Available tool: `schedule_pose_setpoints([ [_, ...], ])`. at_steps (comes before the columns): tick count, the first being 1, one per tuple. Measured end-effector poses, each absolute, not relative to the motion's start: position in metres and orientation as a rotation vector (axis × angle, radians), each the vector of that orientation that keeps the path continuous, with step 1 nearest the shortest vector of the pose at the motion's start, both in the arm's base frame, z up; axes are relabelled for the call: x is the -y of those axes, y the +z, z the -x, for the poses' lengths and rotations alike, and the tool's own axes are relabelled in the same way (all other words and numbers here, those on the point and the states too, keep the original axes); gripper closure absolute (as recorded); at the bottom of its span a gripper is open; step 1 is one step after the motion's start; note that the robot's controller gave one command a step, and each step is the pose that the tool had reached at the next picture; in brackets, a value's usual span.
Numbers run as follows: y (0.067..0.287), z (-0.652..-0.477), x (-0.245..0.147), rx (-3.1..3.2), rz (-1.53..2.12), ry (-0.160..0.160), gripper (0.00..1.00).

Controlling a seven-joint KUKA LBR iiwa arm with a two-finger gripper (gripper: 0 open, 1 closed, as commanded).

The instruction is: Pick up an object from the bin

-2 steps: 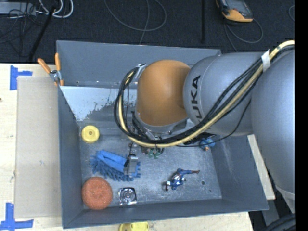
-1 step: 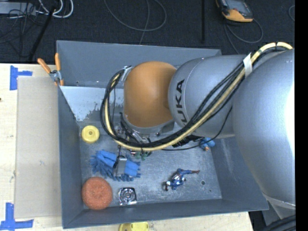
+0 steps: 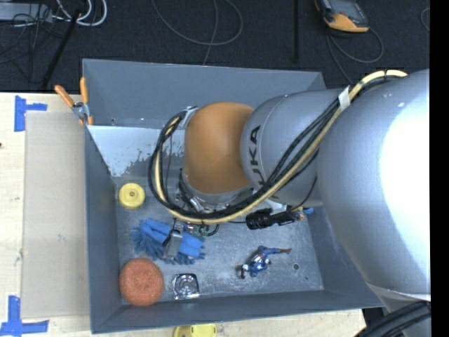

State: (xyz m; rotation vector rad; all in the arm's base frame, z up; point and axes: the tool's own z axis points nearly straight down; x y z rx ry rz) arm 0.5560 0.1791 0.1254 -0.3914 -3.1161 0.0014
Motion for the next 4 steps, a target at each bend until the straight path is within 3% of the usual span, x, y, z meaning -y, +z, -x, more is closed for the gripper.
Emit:
schedule_pose_setpoints([
  [1, 0.0667, -0.5671, -0.1807, 3.119, 0.348, 0.002, 0.00],
  [2, 0.0690, -0.5623, -0.1785, 3.079, 0.611, 0.002, 1.00],
  [4, 0.0743, -0.5606, -0.1776, 3.074, 0.611, 0.006, 1.00],
])
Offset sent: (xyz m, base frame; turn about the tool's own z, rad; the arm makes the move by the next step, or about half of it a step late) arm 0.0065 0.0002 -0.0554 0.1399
